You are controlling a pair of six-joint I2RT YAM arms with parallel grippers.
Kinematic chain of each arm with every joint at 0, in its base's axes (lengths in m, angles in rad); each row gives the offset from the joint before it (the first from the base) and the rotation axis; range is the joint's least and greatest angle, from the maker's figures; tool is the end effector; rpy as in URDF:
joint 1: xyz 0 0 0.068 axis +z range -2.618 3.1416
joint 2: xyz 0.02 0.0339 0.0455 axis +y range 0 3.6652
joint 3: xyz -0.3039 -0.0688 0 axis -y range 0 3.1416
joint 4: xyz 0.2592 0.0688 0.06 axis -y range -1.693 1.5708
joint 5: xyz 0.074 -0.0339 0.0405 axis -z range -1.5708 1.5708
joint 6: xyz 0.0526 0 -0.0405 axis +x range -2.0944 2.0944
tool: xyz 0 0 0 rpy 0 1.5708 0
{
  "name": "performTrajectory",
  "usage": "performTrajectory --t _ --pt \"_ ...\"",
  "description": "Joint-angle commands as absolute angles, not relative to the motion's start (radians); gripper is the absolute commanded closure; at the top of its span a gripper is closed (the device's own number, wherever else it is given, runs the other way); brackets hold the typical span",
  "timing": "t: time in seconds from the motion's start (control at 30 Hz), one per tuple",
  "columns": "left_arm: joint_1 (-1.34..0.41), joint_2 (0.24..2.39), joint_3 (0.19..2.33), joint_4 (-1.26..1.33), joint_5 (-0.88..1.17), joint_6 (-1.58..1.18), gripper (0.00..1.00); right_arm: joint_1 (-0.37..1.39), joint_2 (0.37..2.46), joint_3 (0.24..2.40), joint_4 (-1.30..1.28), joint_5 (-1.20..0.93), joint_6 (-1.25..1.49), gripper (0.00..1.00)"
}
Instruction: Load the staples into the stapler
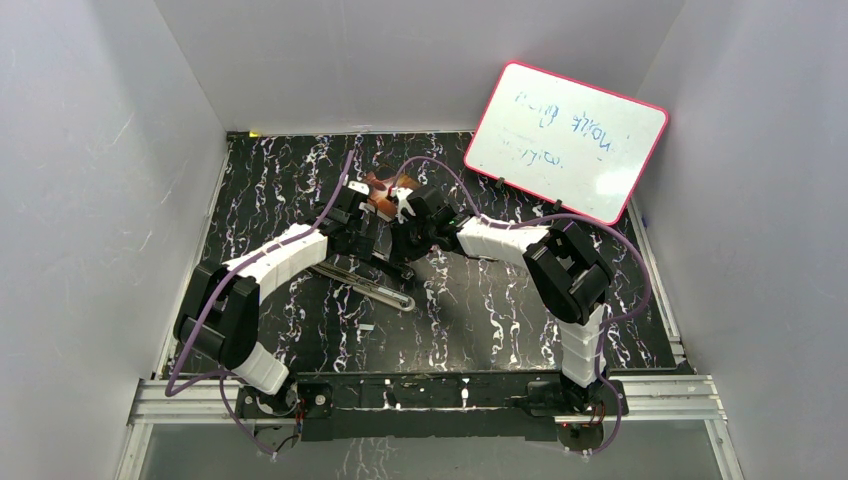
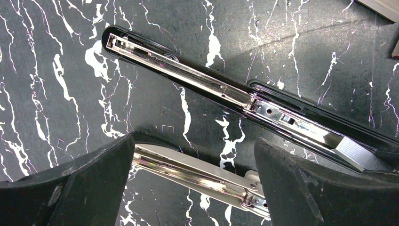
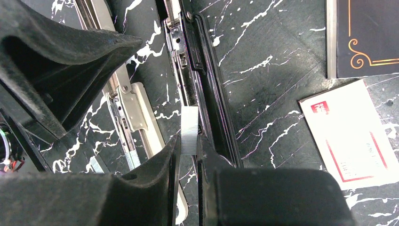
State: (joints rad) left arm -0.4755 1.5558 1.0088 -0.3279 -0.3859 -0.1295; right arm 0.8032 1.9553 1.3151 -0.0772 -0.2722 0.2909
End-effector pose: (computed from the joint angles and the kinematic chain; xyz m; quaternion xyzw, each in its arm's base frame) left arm 0.3173 -0.1411 0.2396 0.0944 0.9201 0.0724 0.3731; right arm 0.3173 0.3492 0.2065 -0.2828 0.8583 0.3188 0.2859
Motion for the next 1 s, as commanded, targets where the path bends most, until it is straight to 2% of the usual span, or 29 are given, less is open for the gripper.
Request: performTrajectory --t 0.0,0.17,0.27,0.47,0.67,0.83,0.97 --pt "-0.482 1.501 1.006 -0.330 -0.413 -0.120 0.02 0.805 1.897 1.336 -0.026 -0.279 0.275 1.00" --pt "-0.480 1.499 1.006 -0.330 -0.414 -0.120 0.02 0.805 1.912 1.374 -0.096 -0.246 0.245 1.00" --pt "-0.482 1.496 1.005 -0.330 -0.418 -0.120 0.02 0.805 1.873 1.314 -0.060 -0.168 0.209 1.00" --pt "-0.487 1.494 1.003 -0.327 -0.425 -0.117 0.02 0.804 1.669 0.988 0.323 0.074 0.052 1.00" --pt "-0.489 1.497 1.004 -0.327 -0.427 -0.117 0.02 0.802 1.518 0.713 0.603 0.073 0.054 1.00" --pt "-0.491 1.498 1.008 -0.330 -0.420 -0.120 0.02 0.804 1.546 0.478 0.901 0.040 0.062 0.97" --pt "-0.493 1.502 1.008 -0.329 -0.419 -0.119 0.02 0.811 1.599 0.391 1.083 0.033 0.070 0.96"
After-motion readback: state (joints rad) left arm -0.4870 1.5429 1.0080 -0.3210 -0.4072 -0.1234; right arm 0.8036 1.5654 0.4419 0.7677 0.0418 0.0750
